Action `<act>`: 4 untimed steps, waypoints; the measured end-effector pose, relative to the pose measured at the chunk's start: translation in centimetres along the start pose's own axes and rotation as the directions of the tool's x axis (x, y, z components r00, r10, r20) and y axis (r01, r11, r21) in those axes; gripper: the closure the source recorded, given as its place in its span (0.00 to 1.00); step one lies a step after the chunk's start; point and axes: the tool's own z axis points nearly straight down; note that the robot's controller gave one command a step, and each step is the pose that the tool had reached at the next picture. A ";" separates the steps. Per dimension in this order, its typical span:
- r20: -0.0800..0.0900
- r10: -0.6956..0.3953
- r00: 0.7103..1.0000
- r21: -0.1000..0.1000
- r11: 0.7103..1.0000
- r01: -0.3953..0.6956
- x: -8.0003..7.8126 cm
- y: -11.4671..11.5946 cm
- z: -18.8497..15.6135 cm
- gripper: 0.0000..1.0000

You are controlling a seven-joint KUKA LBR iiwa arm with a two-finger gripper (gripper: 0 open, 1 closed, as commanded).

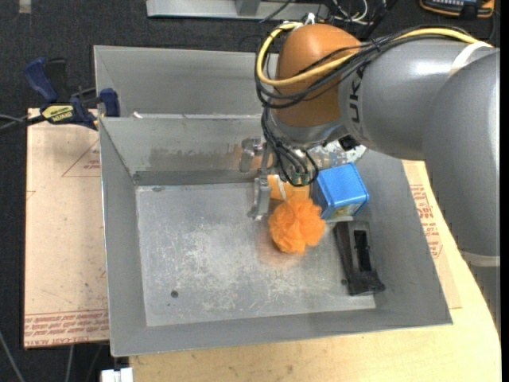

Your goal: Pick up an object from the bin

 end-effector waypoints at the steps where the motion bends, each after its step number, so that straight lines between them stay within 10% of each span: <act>1: 0.006 0.001 1.000 -0.001 1.000 -0.001 -0.1 0.0 -0.5 0.00; 4: 0.029 0.366 0.930 -0.017 0.931 -0.365 2.7 -8.0 6.5 0.00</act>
Offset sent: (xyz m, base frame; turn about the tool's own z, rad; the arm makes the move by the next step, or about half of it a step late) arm -0.0472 -0.0844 -0.0268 0.1542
